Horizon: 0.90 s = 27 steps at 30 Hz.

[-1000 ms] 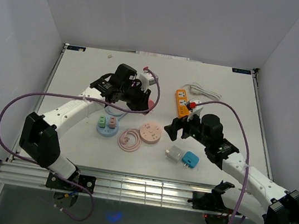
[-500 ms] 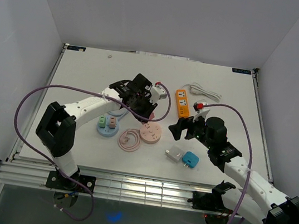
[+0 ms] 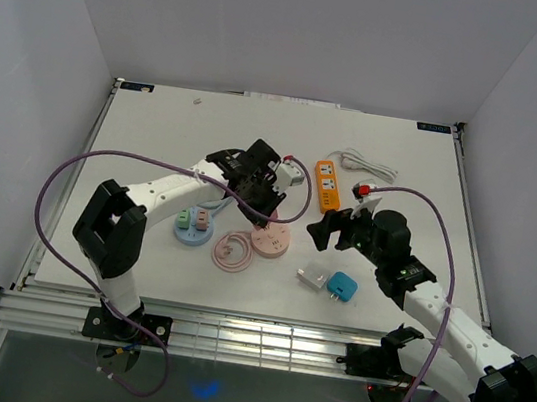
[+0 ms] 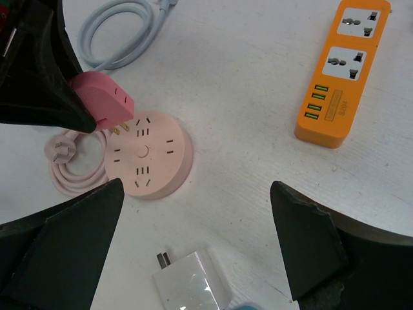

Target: Insert the plug

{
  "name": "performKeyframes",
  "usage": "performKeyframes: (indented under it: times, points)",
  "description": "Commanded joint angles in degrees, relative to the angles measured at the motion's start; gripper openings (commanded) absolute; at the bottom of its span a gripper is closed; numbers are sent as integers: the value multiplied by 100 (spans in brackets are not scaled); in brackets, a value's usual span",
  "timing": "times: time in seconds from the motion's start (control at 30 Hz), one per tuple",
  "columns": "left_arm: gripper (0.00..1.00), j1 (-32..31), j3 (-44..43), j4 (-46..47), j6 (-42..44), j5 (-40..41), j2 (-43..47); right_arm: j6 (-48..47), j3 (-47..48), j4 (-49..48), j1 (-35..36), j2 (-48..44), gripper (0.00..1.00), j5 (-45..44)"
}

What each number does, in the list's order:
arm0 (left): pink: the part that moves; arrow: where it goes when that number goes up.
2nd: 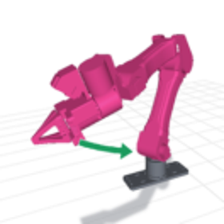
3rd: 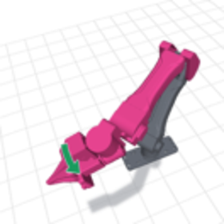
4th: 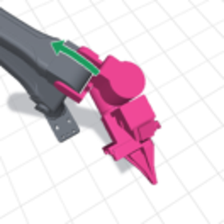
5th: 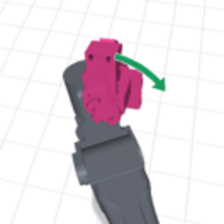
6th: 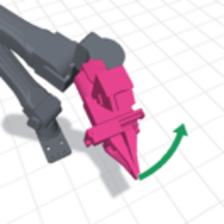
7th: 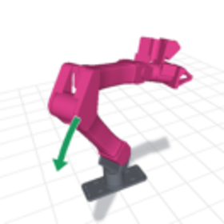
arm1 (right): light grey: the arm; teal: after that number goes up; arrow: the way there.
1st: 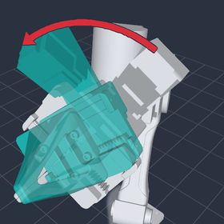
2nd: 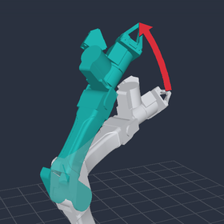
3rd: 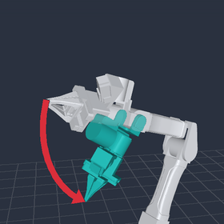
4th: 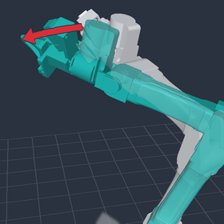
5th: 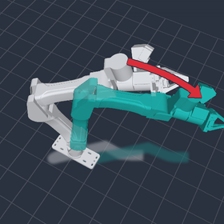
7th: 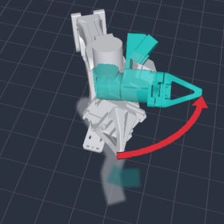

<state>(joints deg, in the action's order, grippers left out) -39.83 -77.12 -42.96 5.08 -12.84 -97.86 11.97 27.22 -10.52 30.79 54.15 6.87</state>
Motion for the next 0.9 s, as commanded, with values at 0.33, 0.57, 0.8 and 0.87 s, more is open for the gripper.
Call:
performKeyframes:
  times: [0.33, 0.57, 0.8, 0.87]
  points:
    - [0, -60, -145, 341, -104, 212, -145, 104, -50, -213, -160, -177, 100, 139]
    - [0, -51, -75, 402, -42, 238, -224, 122, -86, -213, -222, -221, 100, 209]
    - [0, -60, 22, 455, 45, 335, -286, 148, -103, -275, -266, -177, 100, 341]
    - [0, -59, 57, 455, 45, 326, -303, 157, -121, -292, -275, -186, 100, 341]
